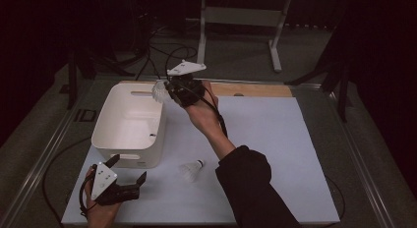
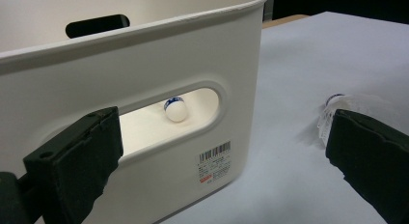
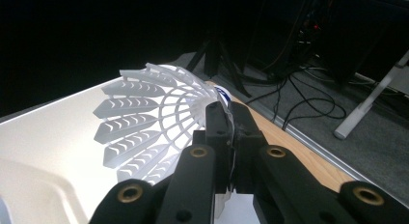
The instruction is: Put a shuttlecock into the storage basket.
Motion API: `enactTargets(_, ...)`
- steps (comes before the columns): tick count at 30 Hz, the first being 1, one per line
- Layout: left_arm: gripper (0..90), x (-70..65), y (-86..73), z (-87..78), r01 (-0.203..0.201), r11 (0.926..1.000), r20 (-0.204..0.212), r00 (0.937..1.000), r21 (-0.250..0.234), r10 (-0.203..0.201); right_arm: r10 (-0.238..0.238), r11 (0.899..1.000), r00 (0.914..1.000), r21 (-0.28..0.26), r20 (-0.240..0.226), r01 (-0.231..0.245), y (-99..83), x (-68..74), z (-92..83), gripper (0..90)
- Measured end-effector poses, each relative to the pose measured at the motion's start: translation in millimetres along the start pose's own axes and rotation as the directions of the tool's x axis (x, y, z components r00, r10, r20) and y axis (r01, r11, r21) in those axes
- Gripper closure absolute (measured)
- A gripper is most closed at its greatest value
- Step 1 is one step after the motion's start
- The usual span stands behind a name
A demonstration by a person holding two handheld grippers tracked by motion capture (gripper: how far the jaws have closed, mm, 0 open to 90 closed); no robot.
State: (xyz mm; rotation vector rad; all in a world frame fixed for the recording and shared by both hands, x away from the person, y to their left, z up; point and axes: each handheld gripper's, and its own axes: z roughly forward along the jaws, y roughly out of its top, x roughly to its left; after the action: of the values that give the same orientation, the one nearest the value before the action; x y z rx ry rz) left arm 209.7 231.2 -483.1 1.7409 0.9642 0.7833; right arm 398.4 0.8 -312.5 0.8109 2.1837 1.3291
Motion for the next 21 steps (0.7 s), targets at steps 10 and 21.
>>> enactTargets(10, 0.2, 0.2, 0.1, -0.1, -0.001, 1.0000, -0.001, 1.0000, -0.001, 0.001, -0.002, 1.000, 0.9995, -0.009, -0.031, 0.001, 4.2, 7.7, 1.5, 88.5)
enactTargets(21, 0.2, 0.5, 0.1, -0.3, -0.003, 1.0000, -0.001, 1.0000, -0.001, 0.003, -0.003, 1.000, 0.9984, -0.018, -0.056, 0.002, 6.7, 16.2, 3.5, 88.5)
